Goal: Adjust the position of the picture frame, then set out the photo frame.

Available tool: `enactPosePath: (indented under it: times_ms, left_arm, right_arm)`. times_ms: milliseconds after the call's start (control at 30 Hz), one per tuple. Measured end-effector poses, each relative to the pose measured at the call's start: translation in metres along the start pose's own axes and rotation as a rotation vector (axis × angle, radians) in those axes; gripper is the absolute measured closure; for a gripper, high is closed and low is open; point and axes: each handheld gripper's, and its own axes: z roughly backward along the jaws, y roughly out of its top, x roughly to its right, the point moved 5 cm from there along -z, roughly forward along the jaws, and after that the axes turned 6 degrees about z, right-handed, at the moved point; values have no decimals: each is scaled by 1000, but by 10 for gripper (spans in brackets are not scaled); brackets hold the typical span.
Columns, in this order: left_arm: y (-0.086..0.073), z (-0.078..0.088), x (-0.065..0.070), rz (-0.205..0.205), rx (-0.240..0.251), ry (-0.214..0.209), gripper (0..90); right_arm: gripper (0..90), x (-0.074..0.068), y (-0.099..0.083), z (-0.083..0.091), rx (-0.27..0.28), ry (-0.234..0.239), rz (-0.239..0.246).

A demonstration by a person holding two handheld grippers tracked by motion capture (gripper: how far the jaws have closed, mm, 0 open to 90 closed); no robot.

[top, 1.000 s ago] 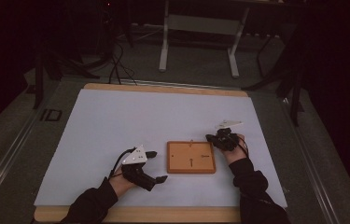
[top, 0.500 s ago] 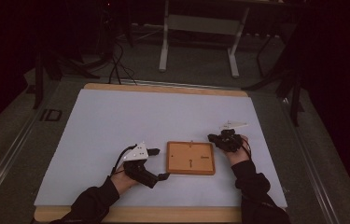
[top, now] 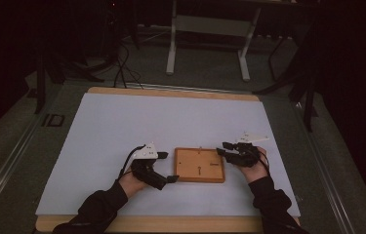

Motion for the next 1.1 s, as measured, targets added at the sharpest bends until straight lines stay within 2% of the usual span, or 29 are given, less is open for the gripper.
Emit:
enactPosePath:
  times_ms: [100, 167, 200, 333, 400, 467, 500, 533, 567, 600, 700, 733, 867, 900, 933, 1100]
  left_arm:
    - [4, -4, -2, -16, -3, 0, 19]
    - [6, -8, -3, -21, -9, -16, 19]
    - [7, -9, -4, -29, -13, -10, 19]
    - [11, -17, -7, -42, -25, -10, 41]
    - [15, -22, -8, -53, -33, -11, 47]
    - [18, -25, -9, -56, -38, -12, 54]
    - [18, -25, -9, -56, -38, -12, 64]
    - [22, -31, -11, -64, -51, -15, 66]
    - [23, -34, -11, -67, -51, -19, 77]
    - [25, -36, -12, -69, -50, -20, 97]
    - [27, -38, -13, -72, -55, -15, 113]
    - [30, -45, -16, -78, -61, -16, 130]
    - [35, -52, -21, -82, -68, -7, 157]
    - [39, -58, -24, -89, -69, 0, 157]
    - [41, -60, -26, -91, -74, 1, 199]
    - [49, -73, -29, -97, -96, 9, 246]
  right_arm:
    - [494, -9, -2, 7, 26, -15, 18]
    - [414, -14, -4, 12, 40, -13, 4]
    - [382, -17, -4, 13, 40, -19, 0]
    - [295, -25, -7, 21, 55, -23, -6]
    - [236, -28, -8, 26, 77, -15, -19]
    - [160, -31, -10, 30, 74, 15, -31]
    - [160, -31, -10, 30, 74, 15, -31]
    - [136, -35, -12, 37, 92, 35, -55]
    - [135, -36, -13, 40, 100, 38, -55]
    - [136, -37, -14, 43, 110, 21, -49]
    - [138, -40, -16, 51, 125, 30, -45]
    - [142, -42, -17, 57, 156, 32, -28]
    - [167, -44, -20, 64, 170, 46, -8]
    - [167, -44, -21, 66, 174, 41, 2]
    - [167, -45, -25, 70, 176, 20, 24]
    - [152, -49, -29, 77, 192, 23, 35]
